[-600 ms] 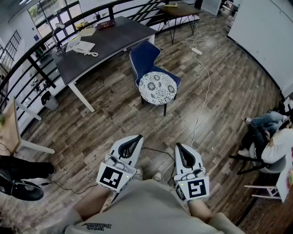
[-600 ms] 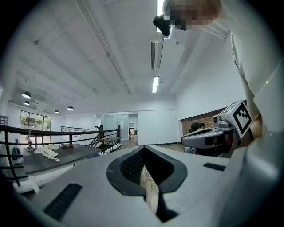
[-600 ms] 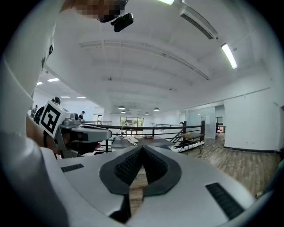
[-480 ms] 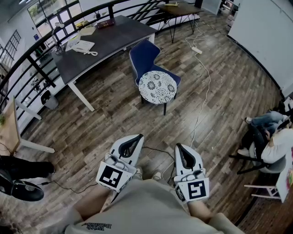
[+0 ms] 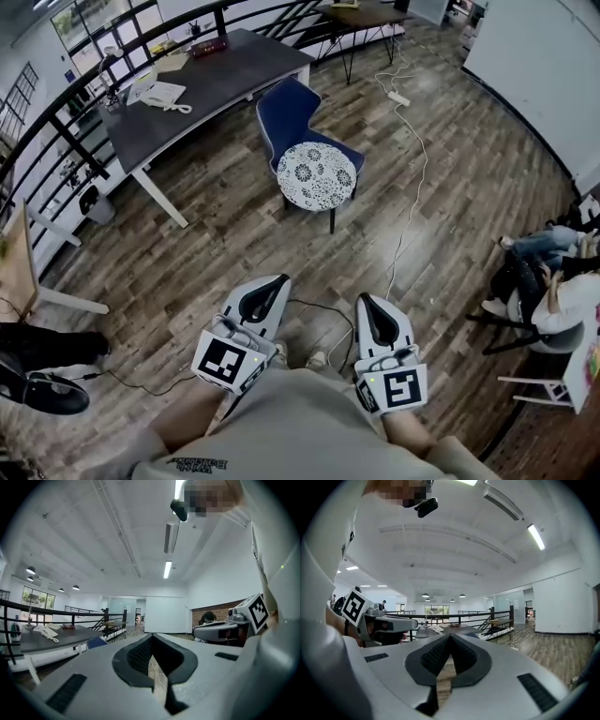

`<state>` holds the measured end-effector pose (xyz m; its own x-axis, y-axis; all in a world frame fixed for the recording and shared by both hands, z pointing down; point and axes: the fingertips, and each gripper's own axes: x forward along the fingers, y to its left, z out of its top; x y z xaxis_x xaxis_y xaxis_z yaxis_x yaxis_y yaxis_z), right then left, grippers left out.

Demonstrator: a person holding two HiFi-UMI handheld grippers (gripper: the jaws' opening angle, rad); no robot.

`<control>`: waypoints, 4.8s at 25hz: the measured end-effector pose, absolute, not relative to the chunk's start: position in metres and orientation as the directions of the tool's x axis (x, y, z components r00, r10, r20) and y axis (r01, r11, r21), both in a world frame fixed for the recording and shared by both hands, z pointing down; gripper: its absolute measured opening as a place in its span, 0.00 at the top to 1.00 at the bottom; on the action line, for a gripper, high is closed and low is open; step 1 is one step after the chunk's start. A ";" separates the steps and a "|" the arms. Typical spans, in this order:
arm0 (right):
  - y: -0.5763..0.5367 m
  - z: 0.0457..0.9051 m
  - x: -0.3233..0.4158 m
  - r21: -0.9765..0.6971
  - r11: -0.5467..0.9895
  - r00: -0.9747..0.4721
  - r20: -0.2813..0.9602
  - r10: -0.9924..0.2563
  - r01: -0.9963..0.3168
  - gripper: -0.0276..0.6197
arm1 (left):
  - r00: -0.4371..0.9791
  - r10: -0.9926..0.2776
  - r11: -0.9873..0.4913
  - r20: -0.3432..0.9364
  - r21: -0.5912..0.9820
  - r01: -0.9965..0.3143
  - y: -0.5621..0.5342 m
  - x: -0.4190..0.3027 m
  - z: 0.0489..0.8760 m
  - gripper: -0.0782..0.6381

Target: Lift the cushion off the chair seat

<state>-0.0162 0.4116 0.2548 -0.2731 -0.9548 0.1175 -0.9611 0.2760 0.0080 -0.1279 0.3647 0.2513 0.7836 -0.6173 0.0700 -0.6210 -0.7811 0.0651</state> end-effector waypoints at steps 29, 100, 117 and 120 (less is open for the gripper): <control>0.403 0.274 0.034 0.007 0.386 -0.385 0.071 -0.920 -0.922 0.95 | 0.732 -0.677 -0.725 0.076 0.101 -0.681 0.369 -0.076 0.274 0.89; -0.158 0.278 0.072 0.112 0.226 -0.209 0.141 -0.968 -0.968 0.95 | 0.777 -0.630 -0.776 0.013 0.034 -0.630 -0.204 -0.066 0.266 0.88; -0.197 0.325 0.133 0.080 0.185 -0.167 0.190 -0.967 -0.980 0.95 | 0.754 -0.638 -0.752 0.159 0.085 -0.654 -0.249 -0.020 0.328 0.88; -0.216 0.348 0.155 0.079 0.161 -0.140 0.223 -0.965 -0.984 0.90 | 0.737 -0.641 -0.731 0.215 0.121 -0.671 -0.266 -0.017 0.358 0.86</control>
<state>0.1545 -0.2162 0.3482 -0.1403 -0.9648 0.2226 -0.9838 0.1612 0.0787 -0.0167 -0.2663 0.3583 0.7367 -0.6411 0.2149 -0.6715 -0.7311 0.1210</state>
